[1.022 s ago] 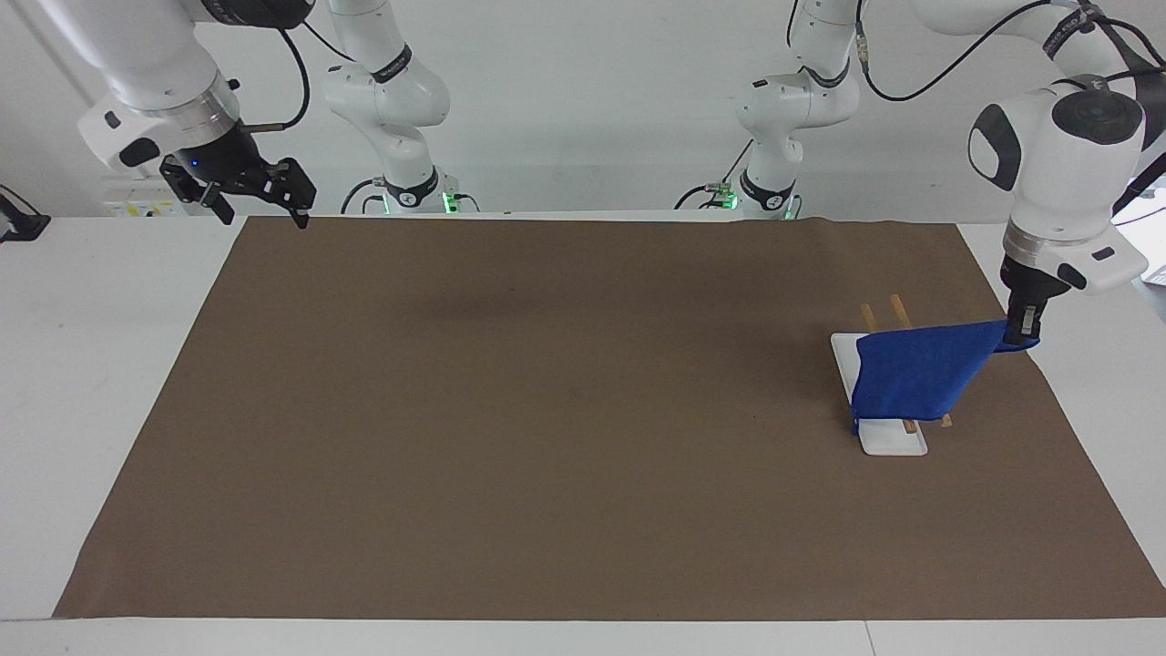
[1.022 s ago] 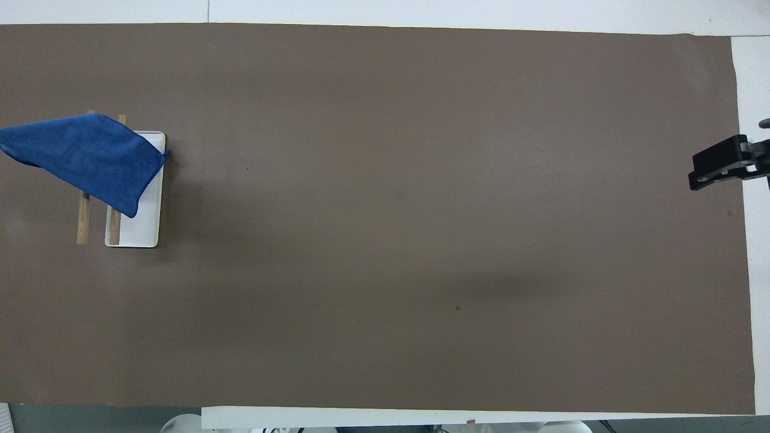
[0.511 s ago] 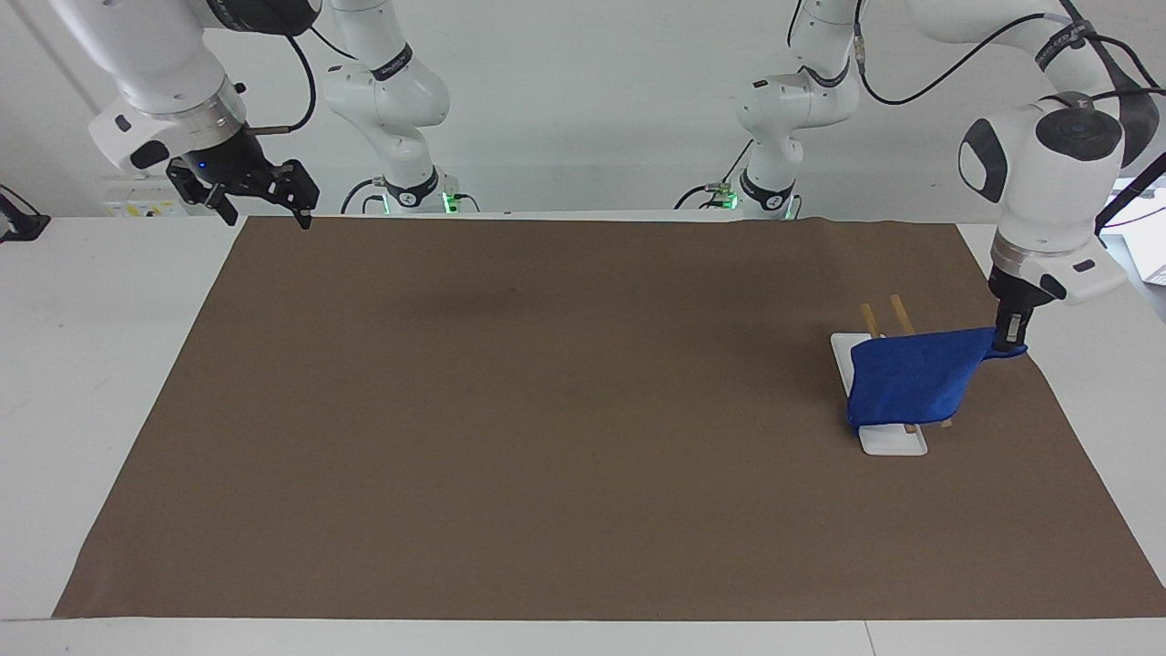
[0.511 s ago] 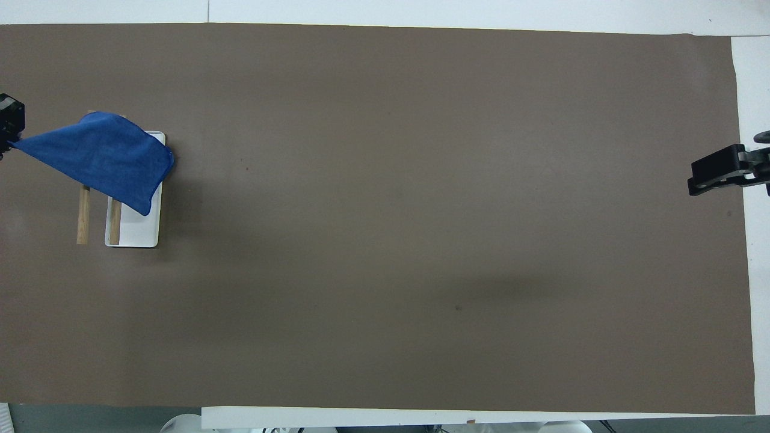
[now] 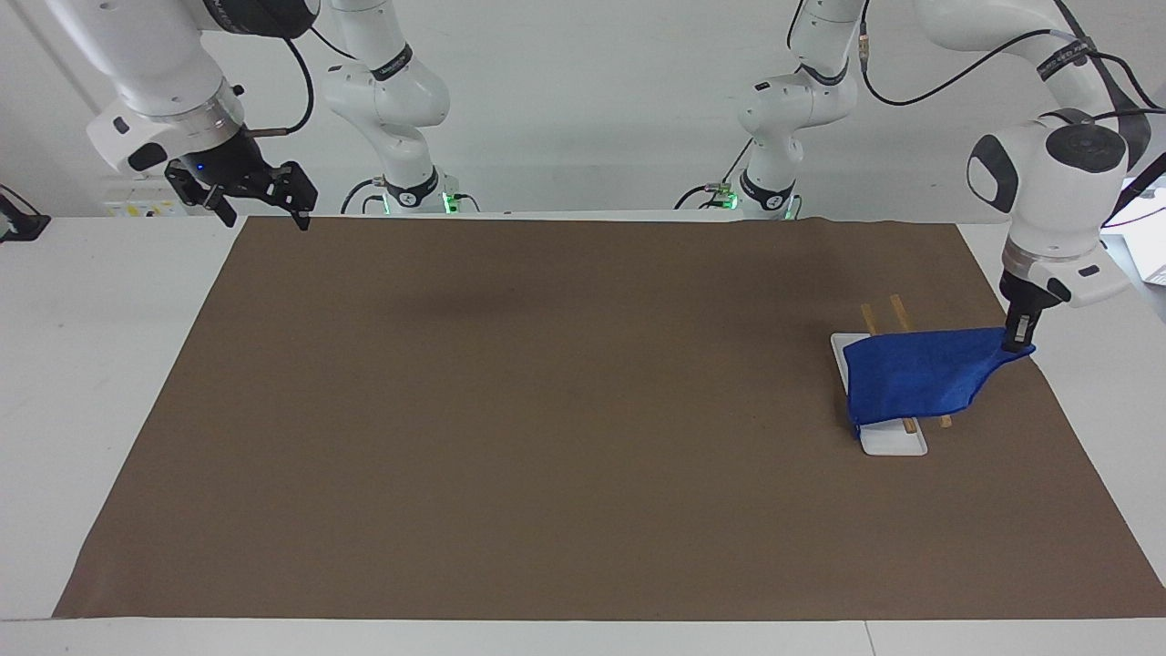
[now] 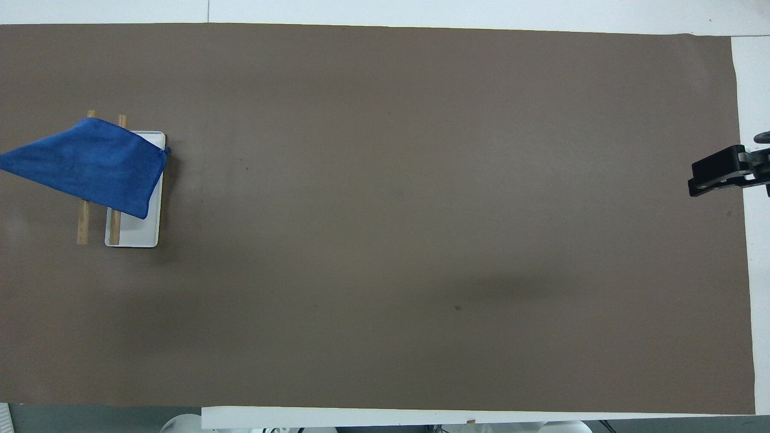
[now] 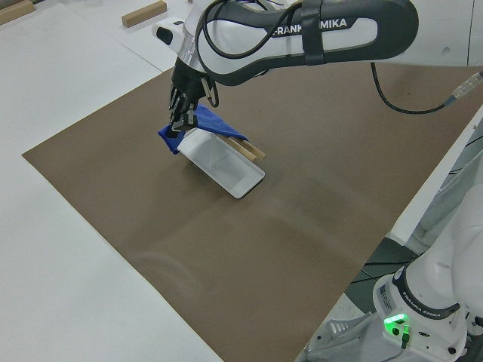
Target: Right arm passes towel to left arm to hang
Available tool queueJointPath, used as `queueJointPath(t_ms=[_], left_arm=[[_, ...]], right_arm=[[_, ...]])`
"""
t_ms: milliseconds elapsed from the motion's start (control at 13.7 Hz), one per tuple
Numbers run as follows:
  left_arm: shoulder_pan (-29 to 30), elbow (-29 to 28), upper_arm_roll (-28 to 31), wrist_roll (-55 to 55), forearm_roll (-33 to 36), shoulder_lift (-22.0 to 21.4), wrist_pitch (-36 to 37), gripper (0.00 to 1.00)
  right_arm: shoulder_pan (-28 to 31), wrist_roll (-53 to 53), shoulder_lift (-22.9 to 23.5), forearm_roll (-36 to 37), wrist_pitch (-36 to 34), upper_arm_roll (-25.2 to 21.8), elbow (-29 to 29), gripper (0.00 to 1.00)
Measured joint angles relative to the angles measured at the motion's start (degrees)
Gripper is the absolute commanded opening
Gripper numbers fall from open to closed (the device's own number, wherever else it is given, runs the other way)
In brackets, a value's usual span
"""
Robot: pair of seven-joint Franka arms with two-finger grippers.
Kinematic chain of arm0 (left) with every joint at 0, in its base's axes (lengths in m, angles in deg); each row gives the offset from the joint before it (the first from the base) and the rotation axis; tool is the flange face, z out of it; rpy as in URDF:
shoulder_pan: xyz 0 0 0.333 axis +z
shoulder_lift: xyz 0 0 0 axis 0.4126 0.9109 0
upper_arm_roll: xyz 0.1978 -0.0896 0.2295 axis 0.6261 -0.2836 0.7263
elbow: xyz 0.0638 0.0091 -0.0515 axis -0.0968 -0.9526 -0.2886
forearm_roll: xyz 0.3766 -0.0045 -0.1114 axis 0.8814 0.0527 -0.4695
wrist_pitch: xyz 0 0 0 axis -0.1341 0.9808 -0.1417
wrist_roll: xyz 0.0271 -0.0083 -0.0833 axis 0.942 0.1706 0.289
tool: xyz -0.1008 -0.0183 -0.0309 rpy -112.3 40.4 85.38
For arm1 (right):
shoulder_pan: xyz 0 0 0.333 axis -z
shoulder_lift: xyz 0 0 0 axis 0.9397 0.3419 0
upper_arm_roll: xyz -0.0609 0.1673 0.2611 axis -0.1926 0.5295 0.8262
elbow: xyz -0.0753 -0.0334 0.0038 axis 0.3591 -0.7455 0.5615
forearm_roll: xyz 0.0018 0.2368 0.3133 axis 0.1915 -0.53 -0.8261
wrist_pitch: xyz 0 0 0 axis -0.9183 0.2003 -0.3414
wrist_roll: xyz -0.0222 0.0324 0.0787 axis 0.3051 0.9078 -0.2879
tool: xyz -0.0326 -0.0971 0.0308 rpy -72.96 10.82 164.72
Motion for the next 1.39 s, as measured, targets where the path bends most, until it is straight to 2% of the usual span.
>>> queueJointPath(t_ms=[73,146,511,803,949,1095,1241,1387], left_arm=[[0.28,-0.68,-0.02,-0.32,0.00,-0.04,-0.82,0.75],[0.25,-1.48,-0.18,-0.38,0.00,-0.04,-1.54,1.00],[-2.10,-2.56,-1.02,-0.24,-2.03,-0.04,-2.26,1.00],[-6.07,0.97,-1.31,-0.44,-5.80,-0.15,-2.17,1.00],[-9.70,4.57,-1.77,-3.69,-7.40,-0.37,6.00,1.00],[-13.01,13.09,-1.92,-14.09,-14.69,-0.52,20.35,1.00],[-12.89,22.13,-1.66,-25.84,-18.22,-0.55,33.48,1.00],[-12.11,27.39,-1.21,-37.86,-17.63,-0.31,42.44,1.00]], right_arm=[[0.01,0.00,0.00,0.00,0.00,0.00,0.03,0.99],[0.08,0.00,-0.02,0.00,0.00,0.00,0.12,0.99],[1.12,0.04,-0.04,0.00,0.49,-0.07,0.71,0.99],[1.11,0.04,-0.09,0.00,0.49,-0.06,0.71,0.99],[1.11,0.04,-0.10,0.00,0.49,-0.06,0.72,0.99],[1.12,0.04,-0.10,0.00,0.49,-0.07,0.75,0.99],[1.13,0.04,-0.11,0.00,0.49,-0.09,0.76,0.99],[1.13,0.04,-0.12,0.00,0.49,-0.09,0.77,0.99]])
